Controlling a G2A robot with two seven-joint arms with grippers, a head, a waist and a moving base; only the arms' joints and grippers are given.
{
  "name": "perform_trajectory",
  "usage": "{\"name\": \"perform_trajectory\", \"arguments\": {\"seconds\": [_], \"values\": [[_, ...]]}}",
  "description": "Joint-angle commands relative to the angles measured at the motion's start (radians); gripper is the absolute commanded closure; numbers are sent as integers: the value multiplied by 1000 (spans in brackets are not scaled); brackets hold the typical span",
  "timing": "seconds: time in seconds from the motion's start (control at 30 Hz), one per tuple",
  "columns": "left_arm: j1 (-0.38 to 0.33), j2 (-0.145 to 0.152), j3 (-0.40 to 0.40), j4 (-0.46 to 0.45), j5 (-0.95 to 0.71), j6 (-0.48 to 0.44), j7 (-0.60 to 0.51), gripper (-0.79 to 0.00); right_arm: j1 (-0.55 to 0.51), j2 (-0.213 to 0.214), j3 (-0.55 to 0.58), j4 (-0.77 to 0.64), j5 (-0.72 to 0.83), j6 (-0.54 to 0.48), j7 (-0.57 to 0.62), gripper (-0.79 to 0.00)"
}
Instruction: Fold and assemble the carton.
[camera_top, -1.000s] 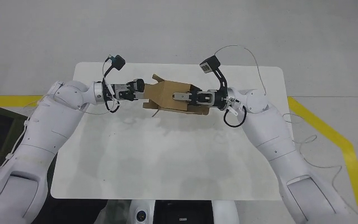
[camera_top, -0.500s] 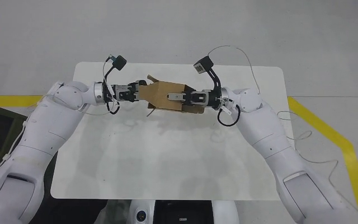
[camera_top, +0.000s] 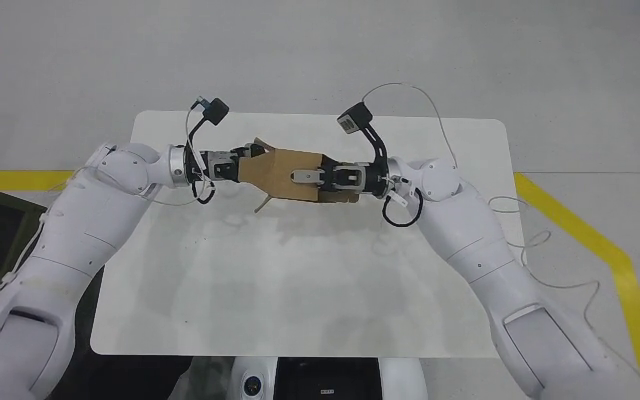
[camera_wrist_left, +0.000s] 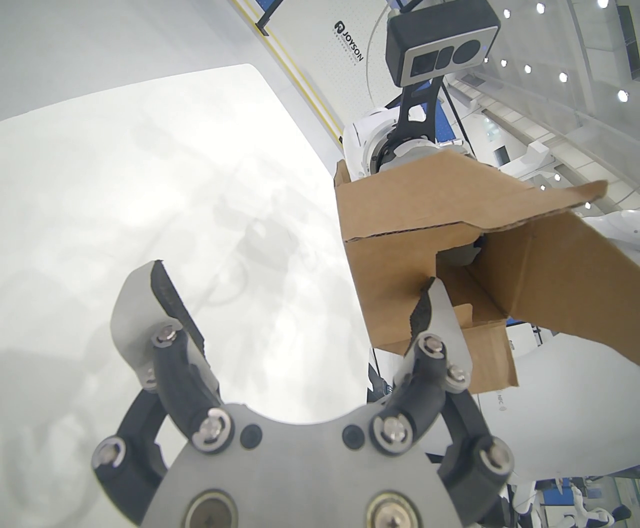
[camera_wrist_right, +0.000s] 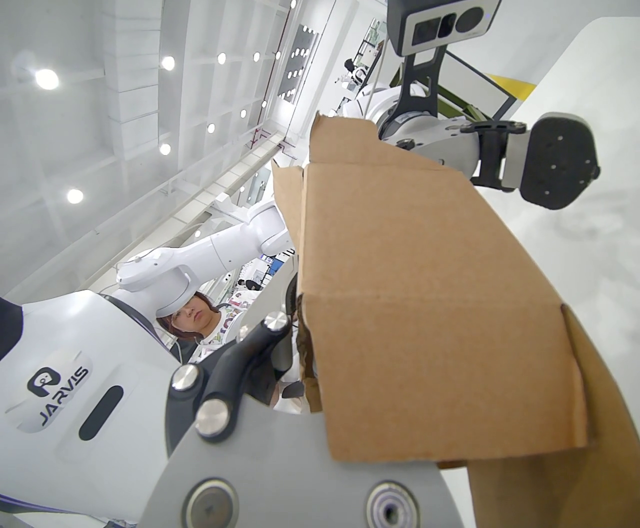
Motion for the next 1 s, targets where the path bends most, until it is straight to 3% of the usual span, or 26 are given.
{"name": "perform_trajectory", "arguments": {"seconds": [0.0, 0.4, 0.7, 0.97], "values": [[-1, 1, 6, 0, -1, -2, 2, -785, 2, 0, -2, -1, 1, 0, 0, 0], [-12, 9, 30, 9, -17, -11, 11, -785, 7, -3, -15, 5, 8, -4, -4, 0], [-19, 15, 33, 48, -5, -29, 29, -785, -2, 10, 44, 45, 22, -48, -48, 0], [2, 23, 65, 2, 23, -30, 30, -785, -12, 15, 77, 56, -38, -60, -135, 0]]}}
